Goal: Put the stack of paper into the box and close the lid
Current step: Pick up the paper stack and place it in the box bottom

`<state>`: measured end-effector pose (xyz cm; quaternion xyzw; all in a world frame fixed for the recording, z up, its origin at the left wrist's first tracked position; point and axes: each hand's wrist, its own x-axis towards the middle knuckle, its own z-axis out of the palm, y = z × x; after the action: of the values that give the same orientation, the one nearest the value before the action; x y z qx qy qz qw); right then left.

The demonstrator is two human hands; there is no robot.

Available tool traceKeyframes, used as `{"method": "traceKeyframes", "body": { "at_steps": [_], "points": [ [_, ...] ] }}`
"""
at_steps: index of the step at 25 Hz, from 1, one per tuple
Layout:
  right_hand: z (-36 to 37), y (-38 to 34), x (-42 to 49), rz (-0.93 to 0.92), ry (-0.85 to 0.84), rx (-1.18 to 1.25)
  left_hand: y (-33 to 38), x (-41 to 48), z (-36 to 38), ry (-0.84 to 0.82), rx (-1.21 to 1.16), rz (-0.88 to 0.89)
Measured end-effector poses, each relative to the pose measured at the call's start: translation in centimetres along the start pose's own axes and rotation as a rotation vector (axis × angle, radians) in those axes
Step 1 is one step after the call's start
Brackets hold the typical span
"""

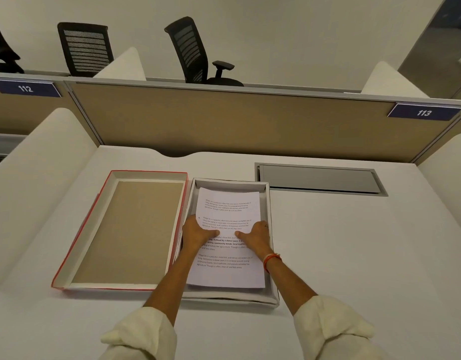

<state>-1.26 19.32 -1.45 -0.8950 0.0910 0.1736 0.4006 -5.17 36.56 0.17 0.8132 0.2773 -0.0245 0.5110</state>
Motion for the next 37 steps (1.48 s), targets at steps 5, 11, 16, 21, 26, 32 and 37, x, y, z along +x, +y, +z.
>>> {"method": "traceKeyframes", "body": {
  "at_steps": [5, 11, 16, 21, 26, 32, 37],
  "points": [
    [0.3, 0.0, -0.4, -0.022, 0.062, -0.009, 0.1, -0.6, 0.4, 0.063, 0.022, -0.005],
    [0.4, 0.2, -0.8, 0.002, 0.104, 0.035, 0.1, -0.6, 0.5, 0.100, 0.083, -0.007],
    [0.2, 0.1, -1.1, 0.015, 0.103, 0.046, 0.1, -0.7, 0.5, 0.126, 0.137, -0.025],
    [-0.7, 0.1, -1.5, 0.028, 0.064, 0.051, 0.2, -0.2, 0.0, 0.099, 0.152, -0.052],
    [-1.4, 0.1, -1.7, 0.070, 0.036, 0.136, 0.5, 0.2, -0.9, 0.067, 0.075, -0.067],
    [-1.8, 0.1, -1.5, 0.069, -0.005, 0.186, 0.3, 0.1, -1.3, 0.039, 0.025, -0.108],
    [-1.6, 0.3, -1.3, 0.064, -0.008, 0.163, 0.7, -0.3, -1.1, 0.062, -0.005, -0.126]
  ]
}}
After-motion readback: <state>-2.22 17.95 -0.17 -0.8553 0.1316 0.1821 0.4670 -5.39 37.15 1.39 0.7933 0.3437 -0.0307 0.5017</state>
